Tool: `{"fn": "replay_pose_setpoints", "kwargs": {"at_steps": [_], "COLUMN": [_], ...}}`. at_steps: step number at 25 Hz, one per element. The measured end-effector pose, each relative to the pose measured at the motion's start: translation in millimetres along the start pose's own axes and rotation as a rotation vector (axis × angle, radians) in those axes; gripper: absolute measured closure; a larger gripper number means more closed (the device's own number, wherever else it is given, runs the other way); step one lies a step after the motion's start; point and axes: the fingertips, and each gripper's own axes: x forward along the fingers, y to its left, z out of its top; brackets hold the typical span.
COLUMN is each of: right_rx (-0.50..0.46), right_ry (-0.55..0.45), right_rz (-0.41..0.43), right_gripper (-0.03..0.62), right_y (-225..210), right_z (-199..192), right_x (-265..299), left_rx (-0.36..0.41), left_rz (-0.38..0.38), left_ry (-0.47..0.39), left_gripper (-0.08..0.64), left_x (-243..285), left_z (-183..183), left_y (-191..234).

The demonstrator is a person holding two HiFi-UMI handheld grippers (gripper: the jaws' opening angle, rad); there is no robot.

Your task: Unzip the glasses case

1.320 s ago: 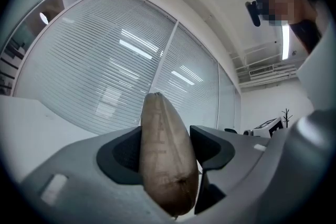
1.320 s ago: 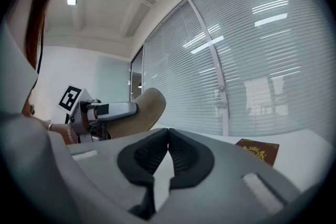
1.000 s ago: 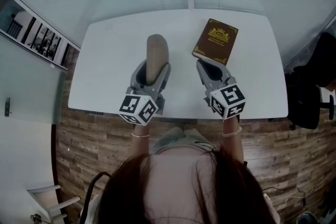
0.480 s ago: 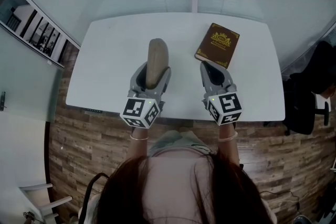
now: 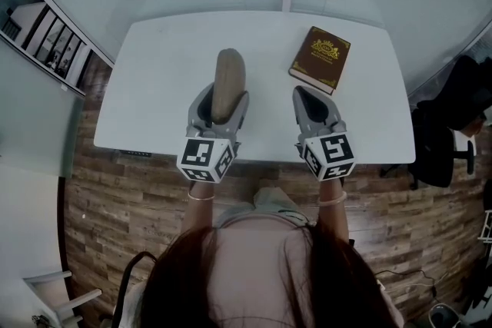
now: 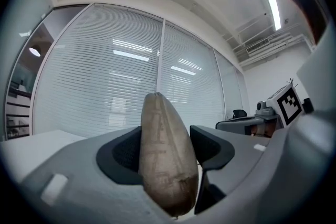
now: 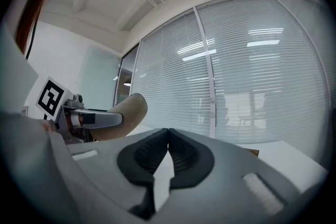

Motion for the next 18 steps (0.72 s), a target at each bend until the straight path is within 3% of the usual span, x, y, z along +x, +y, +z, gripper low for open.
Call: {"fn": "replay_pose_setpoints", "kwargs": {"at_steps": [18], "right_rx": [-0.025], "right_ry": [-0.021], "right_rz": [-0.093], "right_gripper": [0.589], "right_y": [73.0], "right_z": [12.9], "right_x": [-53.3], "left_rx": [0.063], "left_rz": [-0.018], "left_ry": [-0.021], "left_gripper": [0.279], "left_x": [-91.8], "left_z": [12.7], "left_y": [2.1]}}
